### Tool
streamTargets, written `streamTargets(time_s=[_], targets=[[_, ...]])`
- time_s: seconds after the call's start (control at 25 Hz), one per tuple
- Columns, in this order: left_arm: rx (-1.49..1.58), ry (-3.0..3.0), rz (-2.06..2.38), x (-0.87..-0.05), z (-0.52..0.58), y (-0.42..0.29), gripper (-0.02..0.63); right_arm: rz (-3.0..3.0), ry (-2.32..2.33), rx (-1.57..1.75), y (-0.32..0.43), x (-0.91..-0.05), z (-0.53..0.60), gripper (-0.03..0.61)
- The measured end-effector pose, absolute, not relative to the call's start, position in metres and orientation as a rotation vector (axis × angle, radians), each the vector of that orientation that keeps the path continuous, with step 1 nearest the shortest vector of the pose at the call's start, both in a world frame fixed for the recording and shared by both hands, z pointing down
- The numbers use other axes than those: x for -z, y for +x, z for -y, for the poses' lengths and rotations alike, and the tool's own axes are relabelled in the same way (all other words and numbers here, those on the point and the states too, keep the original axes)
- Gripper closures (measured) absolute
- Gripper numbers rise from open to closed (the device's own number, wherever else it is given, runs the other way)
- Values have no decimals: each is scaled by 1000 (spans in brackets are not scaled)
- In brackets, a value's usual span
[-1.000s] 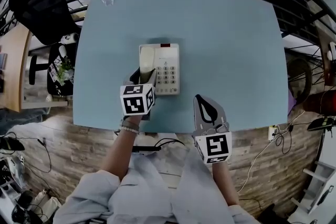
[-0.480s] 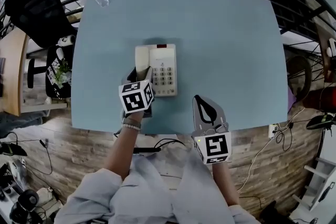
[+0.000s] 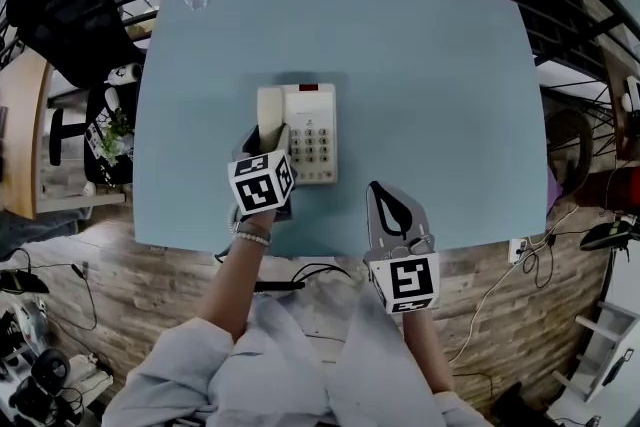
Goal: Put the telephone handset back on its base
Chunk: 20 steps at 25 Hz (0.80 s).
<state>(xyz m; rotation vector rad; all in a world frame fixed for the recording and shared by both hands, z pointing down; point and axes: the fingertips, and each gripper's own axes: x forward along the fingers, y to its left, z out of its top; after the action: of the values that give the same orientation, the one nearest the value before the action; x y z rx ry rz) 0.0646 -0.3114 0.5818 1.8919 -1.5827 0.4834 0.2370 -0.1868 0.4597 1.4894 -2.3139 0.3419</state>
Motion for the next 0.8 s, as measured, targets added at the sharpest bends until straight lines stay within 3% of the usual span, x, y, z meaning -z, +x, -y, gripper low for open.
streamTargets(time_s=[0.8], targets=[[-441,2194,1353,-544,298,69,393,2335,1505,-323,210,-455,188,580]])
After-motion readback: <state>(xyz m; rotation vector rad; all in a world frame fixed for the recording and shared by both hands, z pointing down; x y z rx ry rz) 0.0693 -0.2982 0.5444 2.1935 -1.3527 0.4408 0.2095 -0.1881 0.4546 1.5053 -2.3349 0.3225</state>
